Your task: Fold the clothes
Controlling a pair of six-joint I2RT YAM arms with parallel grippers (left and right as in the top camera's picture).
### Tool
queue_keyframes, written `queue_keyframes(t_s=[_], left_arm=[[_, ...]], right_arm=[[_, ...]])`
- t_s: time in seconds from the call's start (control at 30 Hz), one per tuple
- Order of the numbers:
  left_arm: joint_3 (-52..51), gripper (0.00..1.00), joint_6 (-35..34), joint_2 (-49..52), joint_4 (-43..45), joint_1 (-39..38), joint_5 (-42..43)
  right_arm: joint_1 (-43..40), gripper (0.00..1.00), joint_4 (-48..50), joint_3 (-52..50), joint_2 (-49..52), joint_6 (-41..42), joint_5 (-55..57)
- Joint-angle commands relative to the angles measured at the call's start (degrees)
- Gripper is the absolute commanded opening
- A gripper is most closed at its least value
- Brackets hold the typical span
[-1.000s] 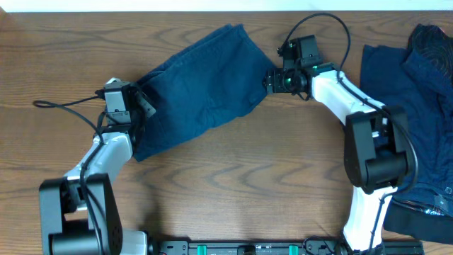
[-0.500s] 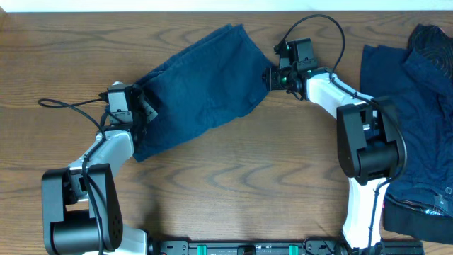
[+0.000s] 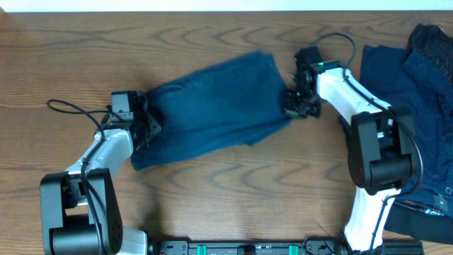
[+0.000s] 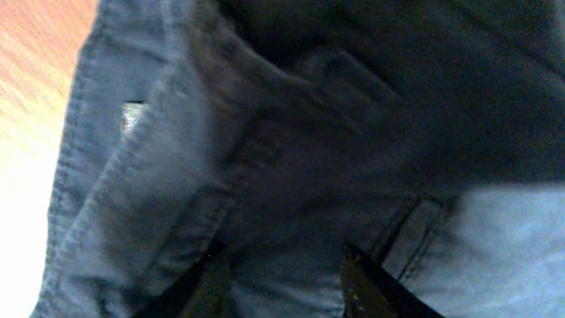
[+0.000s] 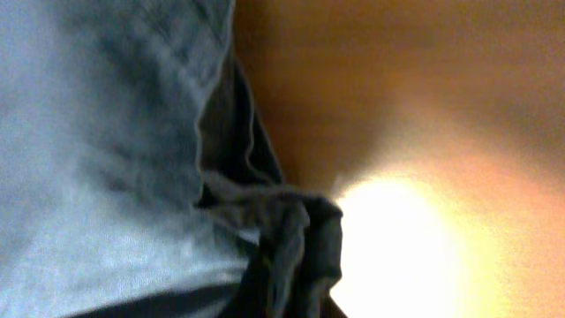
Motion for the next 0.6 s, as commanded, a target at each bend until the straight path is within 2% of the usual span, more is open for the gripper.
queue_keyframes(t_s=[0.0,0.13,0.2,0.33,0.4,0.5,0.57], left_arm=[[-1.6,0.38,3.8,0.7,-3.9,0.3,3.5],[-1.6,0.36,5.3,-4.9,-6.4,0.3,4.7],[-1.6,0.36,5.7,-8.6,-6.3,0.3,4.6],[-1.5,0.46,5.7,-15.5,-4.7,0.3,2.7],[-1.5,0.49,5.7,-17.6,-3.6,0.3,2.4],[-1.5,0.50,5.7,-18.4,-2.9,0.3,2.5],[-1.6,0.51,5.7,-18.0,-2.6,0.3,2.5]], right_arm=[[-1.9,0.01,-5.2,-0.7,-4.1,4.7,11.5],[-1.8,0.02,-9.2,-0.7,-6.0,4.9,12.0],[-1.8,0.06,-7.8,-0.7,-6.2,4.9,12.0],[-2.3,0.08,-1.8,-0.6,-6.3,4.8,14.0],[-2.6,0.21,0.2,-0.6,-6.3,4.7,14.8],[-3.3,0.46,0.8,-0.6,-6.3,4.7,15.4],[-3.6,0.47,-0.2,-0.6,-6.3,4.7,15.4]])
